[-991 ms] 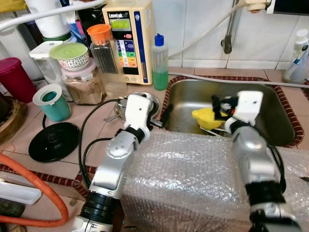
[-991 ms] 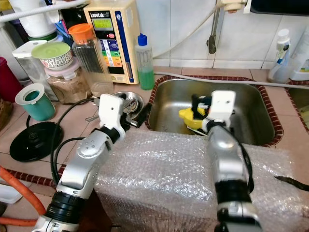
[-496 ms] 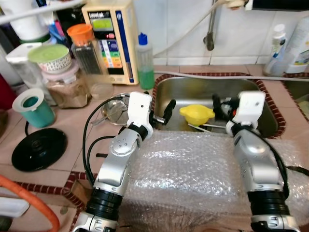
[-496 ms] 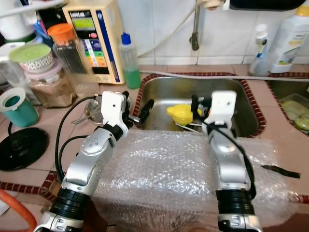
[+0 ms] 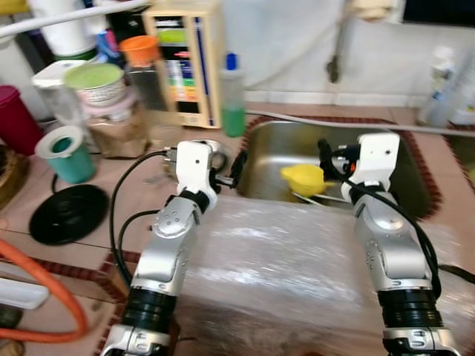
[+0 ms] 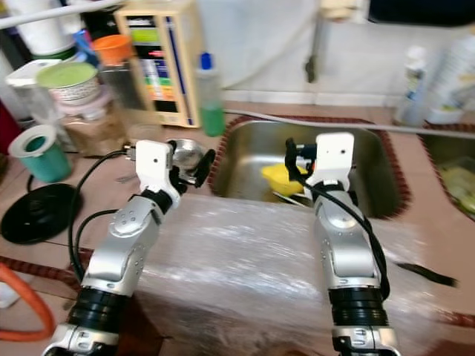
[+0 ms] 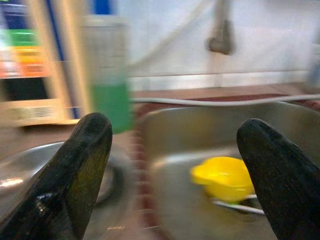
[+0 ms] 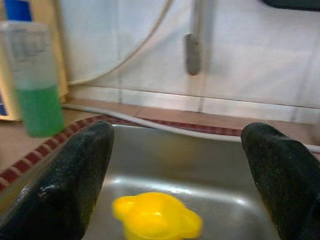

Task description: Kitchen organization

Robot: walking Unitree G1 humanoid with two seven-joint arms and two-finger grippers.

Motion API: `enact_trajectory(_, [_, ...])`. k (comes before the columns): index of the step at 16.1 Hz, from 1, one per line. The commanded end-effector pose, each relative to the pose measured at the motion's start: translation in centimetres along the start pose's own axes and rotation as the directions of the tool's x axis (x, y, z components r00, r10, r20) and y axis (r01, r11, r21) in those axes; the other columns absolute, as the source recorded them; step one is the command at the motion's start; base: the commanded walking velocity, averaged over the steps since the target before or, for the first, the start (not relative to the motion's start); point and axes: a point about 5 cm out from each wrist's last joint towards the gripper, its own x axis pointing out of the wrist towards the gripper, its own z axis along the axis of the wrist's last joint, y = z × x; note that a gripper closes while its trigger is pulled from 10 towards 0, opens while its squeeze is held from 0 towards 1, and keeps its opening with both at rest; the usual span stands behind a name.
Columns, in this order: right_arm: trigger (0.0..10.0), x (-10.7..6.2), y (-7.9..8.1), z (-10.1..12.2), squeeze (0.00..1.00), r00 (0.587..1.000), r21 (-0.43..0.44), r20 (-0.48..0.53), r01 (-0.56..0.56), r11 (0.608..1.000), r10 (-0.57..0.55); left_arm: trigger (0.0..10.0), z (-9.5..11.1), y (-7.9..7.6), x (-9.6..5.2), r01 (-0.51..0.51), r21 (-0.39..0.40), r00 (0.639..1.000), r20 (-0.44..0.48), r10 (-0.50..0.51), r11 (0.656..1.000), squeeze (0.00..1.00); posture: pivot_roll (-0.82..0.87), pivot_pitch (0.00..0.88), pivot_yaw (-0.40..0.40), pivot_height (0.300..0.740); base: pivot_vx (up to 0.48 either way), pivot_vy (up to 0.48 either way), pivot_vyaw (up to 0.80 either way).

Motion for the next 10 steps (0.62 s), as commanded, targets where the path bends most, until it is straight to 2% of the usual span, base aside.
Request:
enact_trajectory(1, [10.0,0.0,0.1,1.0,0.00,0.999,-0.032,0.031,-0.006,0.999,0.007,10.0,0.1,-0.5,0.4,0.022,0.009,1.000,0.008,-0.022,1.000,0.00,-0.09,0.000,0.101,0.740,0.000,-0.480,0.00])
enact_trajectory(4, [10.0,-0.2,0.1,0.9,0.00,1.000,-0.040,0.019,-0.020,0.999,0.021,10.0,0.4,-0.9,0.6,0.020,-0.015,0.999,0.026,-0.019,1.000,0.00,-0.09,0.000,0.086,0.740,0.000,-0.407,0.00])
enact_trajectory(6, [10.0,-0.2,-0.1,0.6,0.00,1.000,-0.044,0.008,-0.023,0.999,0.023,10.0,0.2,-0.8,0.5,-0.005,-0.060,1.000,0.026,0.007,0.998,0.00,-0.08,0.000,0.074,0.740,0.000,0.000,0.00])
enact_trajectory(7, [10.0,-0.3,0.0,0.6,0.00,1.000,-0.042,0.003,-0.026,0.999,0.027,10.0,0.1,-0.6,0.3,-0.013,-0.052,0.999,0.031,0.014,0.999,0.00,-0.07,0.000,0.072,0.740,0.000,0.000,0.00])
enact_trajectory(9, [10.0,-0.3,0.8,0.7,0.00,0.997,-0.026,0.004,-0.073,0.997,0.073,10.0,0.7,0.7,0.2,-0.095,-0.026,0.993,0.061,0.097,0.995,0.00,-0.06,0.000,0.066,0.740,0.000,0.000,0.00])
enact_trajectory(10, [10.0,-0.4,1.2,0.7,0.00,0.995,-0.010,0.005,-0.099,0.995,0.099,10.0,1.0,1.8,0.1,-0.175,0.007,0.982,0.079,0.174,0.985,0.00,-0.05,0.000,0.064,0.740,0.000,0.000,0.00])
